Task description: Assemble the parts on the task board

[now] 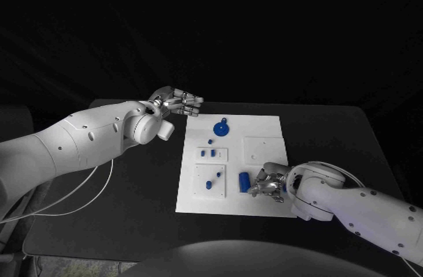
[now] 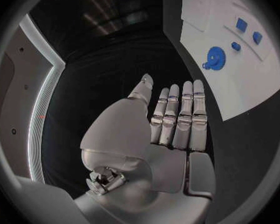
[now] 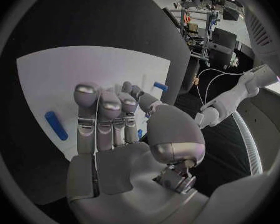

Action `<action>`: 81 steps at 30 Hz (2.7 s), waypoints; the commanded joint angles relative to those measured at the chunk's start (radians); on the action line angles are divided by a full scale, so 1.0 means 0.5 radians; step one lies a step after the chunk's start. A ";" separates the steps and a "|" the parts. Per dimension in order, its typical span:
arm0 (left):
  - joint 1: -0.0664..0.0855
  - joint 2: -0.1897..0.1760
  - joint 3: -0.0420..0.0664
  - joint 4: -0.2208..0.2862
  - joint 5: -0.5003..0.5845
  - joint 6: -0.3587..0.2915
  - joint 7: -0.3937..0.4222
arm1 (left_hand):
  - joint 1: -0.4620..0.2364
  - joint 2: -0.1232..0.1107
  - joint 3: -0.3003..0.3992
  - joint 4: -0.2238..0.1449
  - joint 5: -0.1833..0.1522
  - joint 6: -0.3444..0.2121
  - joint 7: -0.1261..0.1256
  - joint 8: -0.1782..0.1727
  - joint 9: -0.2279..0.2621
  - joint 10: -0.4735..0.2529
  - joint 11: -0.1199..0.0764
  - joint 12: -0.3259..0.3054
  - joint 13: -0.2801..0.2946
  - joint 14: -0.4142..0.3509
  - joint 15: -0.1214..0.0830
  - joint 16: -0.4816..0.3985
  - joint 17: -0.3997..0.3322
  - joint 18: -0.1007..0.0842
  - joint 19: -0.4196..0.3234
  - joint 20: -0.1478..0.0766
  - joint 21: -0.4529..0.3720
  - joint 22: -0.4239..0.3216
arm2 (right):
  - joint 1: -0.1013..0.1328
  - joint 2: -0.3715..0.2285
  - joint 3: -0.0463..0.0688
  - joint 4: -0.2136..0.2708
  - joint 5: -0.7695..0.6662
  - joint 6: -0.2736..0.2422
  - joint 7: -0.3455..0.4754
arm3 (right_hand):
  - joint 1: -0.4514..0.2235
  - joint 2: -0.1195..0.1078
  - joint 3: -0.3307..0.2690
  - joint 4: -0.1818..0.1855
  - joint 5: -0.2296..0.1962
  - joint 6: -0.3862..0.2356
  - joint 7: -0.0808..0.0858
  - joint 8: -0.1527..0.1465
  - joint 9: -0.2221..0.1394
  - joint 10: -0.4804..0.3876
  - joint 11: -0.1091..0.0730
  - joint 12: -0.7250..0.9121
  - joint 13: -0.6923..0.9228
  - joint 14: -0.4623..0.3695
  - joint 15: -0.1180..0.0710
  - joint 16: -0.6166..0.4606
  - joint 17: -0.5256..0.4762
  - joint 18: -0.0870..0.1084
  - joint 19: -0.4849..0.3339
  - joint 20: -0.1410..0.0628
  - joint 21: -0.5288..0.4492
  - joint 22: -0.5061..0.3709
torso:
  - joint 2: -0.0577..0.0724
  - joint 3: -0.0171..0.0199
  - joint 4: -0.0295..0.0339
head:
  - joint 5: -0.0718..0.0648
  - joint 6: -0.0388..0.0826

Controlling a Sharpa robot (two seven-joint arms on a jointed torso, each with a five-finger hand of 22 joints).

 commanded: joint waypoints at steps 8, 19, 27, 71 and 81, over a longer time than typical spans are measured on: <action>0.001 -0.001 0.001 0.006 -0.010 0.034 0.004 | -0.016 0.002 0.004 0.011 -0.009 -0.012 -0.003 -0.006 0.002 -0.019 0.003 -0.010 -0.001 -0.012 0.004 -0.007 0.002 0.031 -0.002 0.017 -0.007 -0.003 | -0.002 0.003 0.001 -0.001 0.014 0.044 -0.002 | -0.059 -0.022 -0.079 0.004 -0.010 -0.001 0.000 -0.001 0.017 0.002 -0.006 -0.007 0.009 0.006 -0.006 -0.009 0.002 -0.026 0.107 -0.014 0.007 0.031 | 0.000 -0.0006 0.000 | 0.002 0.001; 0.001 -0.001 0.001 0.006 -0.012 0.039 -0.001 | -0.016 0.002 0.004 0.011 -0.009 -0.012 -0.003 -0.006 0.002 -0.019 0.003 -0.010 -0.001 -0.012 0.004 -0.007 0.002 0.031 -0.002 0.017 -0.007 -0.003 | -0.002 0.011 0.001 -0.013 0.030 0.090 -0.004 | 0.048 -0.120 -0.499 -0.008 -0.011 0.036 -0.006 0.000 -0.005 0.006 -0.006 -0.004 0.015 0.007 -0.005 -0.005 0.006 -0.027 0.106 -0.012 0.012 0.034 | 0.000 0.0007 -0.001 | 0.001 0.001; 0.001 -0.002 0.000 0.006 -0.013 0.039 -0.001 | -0.015 0.003 0.004 0.009 -0.009 -0.012 -0.003 -0.006 0.002 -0.020 0.003 -0.011 -0.001 -0.012 0.004 -0.007 0.003 0.031 -0.002 0.017 -0.007 -0.003 | -0.002 -0.001 0.001 -0.003 0.012 0.057 -0.002 | 0.222 -0.059 -0.794 0.062 -0.011 0.053 -0.007 -0.002 -0.048 0.010 -0.007 0.000 0.019 0.006 -0.006 -0.001 0.010 -0.028 0.107 -0.014 0.014 0.037 | 0.000 0.0018 -0.002 | -0.003 0.002; 0.001 0.004 0.000 0.001 -0.018 0.050 -0.009 | -0.015 0.003 0.004 0.009 -0.009 -0.012 -0.003 -0.006 0.002 -0.020 0.003 -0.011 -0.001 -0.012 0.004 -0.007 0.003 0.031 -0.002 0.017 -0.007 -0.003 | -0.001 0.059 0.020 -0.087 -0.009 0.024 -0.088 | 0.044 0.066 -0.592 -0.002 -0.012 0.048 -0.013 0.000 -0.008 0.018 -0.012 -0.003 0.033 0.010 -0.007 0.008 0.023 -0.036 0.107 -0.016 0.031 0.043 | 0.000 -0.0007 -0.001 | -0.009 -0.002; 0.001 0.005 0.000 0.000 -0.020 0.051 -0.012 | -0.016 0.005 0.004 0.008 -0.010 -0.012 -0.003 -0.006 0.002 -0.019 0.003 -0.011 -0.001 -0.012 0.004 -0.007 0.003 0.030 -0.003 0.017 -0.007 -0.003 | -0.001 0.060 0.020 -0.098 -0.015 -0.014 -0.094 | 0.046 0.061 -0.583 -0.010 -0.012 0.054 -0.017 0.000 0.005 0.020 -0.013 -0.002 0.033 0.010 -0.007 0.010 0.024 -0.036 0.108 -0.017 0.031 0.044 | 0.000 -0.0002 -0.002 | -0.012 0.001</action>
